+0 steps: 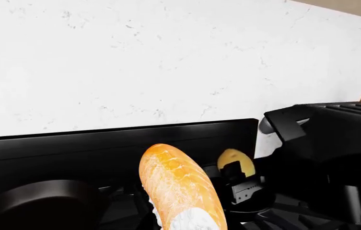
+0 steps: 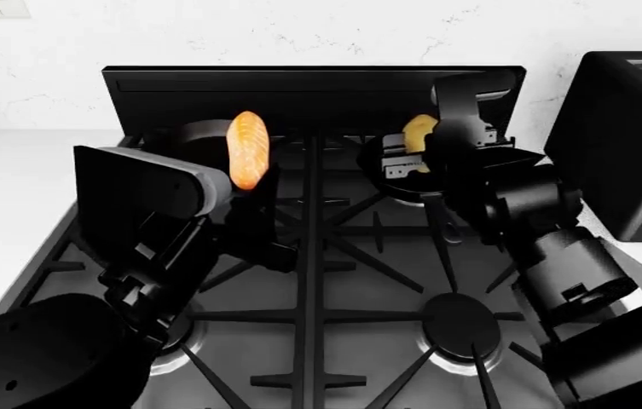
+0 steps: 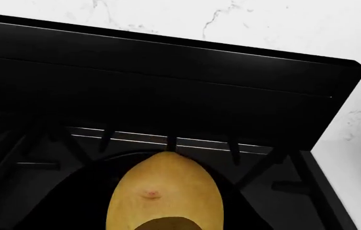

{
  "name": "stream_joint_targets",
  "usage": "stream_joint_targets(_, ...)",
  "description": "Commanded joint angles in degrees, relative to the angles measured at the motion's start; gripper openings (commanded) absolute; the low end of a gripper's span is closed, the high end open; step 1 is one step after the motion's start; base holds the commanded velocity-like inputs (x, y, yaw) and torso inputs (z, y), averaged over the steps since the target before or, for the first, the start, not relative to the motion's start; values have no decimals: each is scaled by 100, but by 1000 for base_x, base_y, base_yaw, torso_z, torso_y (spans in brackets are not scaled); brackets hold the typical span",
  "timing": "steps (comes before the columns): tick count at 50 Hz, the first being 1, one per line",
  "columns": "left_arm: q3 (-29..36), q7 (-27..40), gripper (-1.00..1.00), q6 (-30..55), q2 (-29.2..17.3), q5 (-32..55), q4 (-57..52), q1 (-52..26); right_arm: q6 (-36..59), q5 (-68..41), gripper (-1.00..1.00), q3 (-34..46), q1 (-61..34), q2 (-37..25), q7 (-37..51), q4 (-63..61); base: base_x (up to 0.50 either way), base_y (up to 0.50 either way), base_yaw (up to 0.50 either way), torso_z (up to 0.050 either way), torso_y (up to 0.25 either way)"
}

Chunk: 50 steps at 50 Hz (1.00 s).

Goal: Place both pans onto different burners. Then place the potato and the sushi on different pans.

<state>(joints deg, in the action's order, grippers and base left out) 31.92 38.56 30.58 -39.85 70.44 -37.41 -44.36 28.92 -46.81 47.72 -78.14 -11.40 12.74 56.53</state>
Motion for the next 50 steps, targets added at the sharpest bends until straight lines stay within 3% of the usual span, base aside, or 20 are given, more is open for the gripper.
stream_joint_targets(1, -5, -6, -100, -64, 4, 9, 38, 19, -258, 344, -100, 2, -127, 221, -244, 494, 0, 0, 0, 0, 0)
stream_joint_targets(11, 0, 3, -100, -68, -3, 11, 29, 28, -367, 385, -100, 14, -188, 331, -383, 807, 0, 0, 0, 0, 1)
stream_joint_targets(12, -1, 4, -100, -70, -3, 10, 29, 28, -340, 379, 100, 13, -183, 303, -360, 731, 0, 0, 0, 0, 0)
stream_joint_targets(35, -55, 126, -100, -9, -69, 147, -36, -98, 409, -228, 100, -391, 164, -626, 511, -1686, 0, 0, 0, 0, 0)
stream_joint_targets(43, -152, 275, -100, 344, -195, 528, 226, -688, 674, -833, 100, -793, 881, -1376, 1234, -3697, 0, 0, 0, 0, 0)
stream_joint_targets(50, -141, 393, -100, 821, -284, 966, 694, -1309, 756, -1161, 100, -977, 1289, -1747, 1580, -4741, 0, 0, 0, 0, 0)
